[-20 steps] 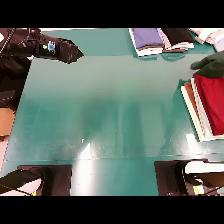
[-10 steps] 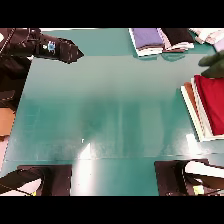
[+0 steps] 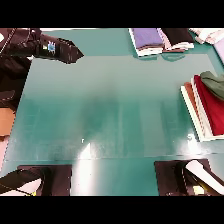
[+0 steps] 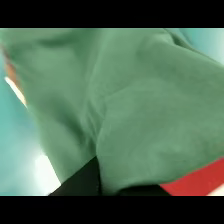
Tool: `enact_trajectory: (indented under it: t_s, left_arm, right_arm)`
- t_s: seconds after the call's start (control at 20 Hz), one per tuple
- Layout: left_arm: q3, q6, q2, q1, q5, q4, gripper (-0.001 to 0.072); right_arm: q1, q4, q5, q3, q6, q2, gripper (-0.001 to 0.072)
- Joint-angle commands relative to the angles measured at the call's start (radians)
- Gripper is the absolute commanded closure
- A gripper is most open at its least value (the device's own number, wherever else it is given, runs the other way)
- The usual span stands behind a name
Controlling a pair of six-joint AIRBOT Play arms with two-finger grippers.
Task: Fold the shirts.
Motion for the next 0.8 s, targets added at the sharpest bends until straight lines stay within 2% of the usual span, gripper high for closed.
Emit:
enact_trajectory:
  t_s: [0.0,0.05,0.1,0.15,0.3,0.45,0.55,0.75]
  left_arm:
    - [0.0,0.003,0.001,0.0,-0.011,0.0,0.0685]
    - [0.0,0.003,0.001,0.0,-0.016,0.0,0.0685]
    - [0.0,0.003,0.001,0.0,-0.016,0.0,0.0685]
    - [0.0,0.003,0.001,0.0,-0.016,0.0,0.0685]
    - [0.0,0.003,0.001,0.0,-0.019,0.0,0.0685]
    - [0.0,0.002,0.001,0.0,-0.021,-0.001,0.0684]
    - [0.0,0.003,0.001,0.0,-0.022,0.0,0.0684]
    - [0.0,0.003,0.001,0.0,-0.022,0.013,0.0684]
  right_arm:
    - [-0.114,0.0,0.03,-0.148,-0.031,0.066,0.0411]
    - [-0.137,0.0,0.031,-0.169,-0.031,0.073,0.0279]
    - [-0.159,0.0,0.036,-0.176,-0.031,0.073,0.0186]
    - [-0.177,0.0,0.038,-0.173,-0.031,0.074,0.0145]
    - [-0.193,0.033,0.043,-0.084,-0.031,0.074,0.0131]
    - [-0.079,0.236,-0.023,0.02,-0.031,0.074,0.0131]
    - [0.093,0.348,-0.044,0.068,-0.031,0.074,0.0132]
    - [0.542,0.34,-0.098,0.094,-0.031,0.074,0.0133]
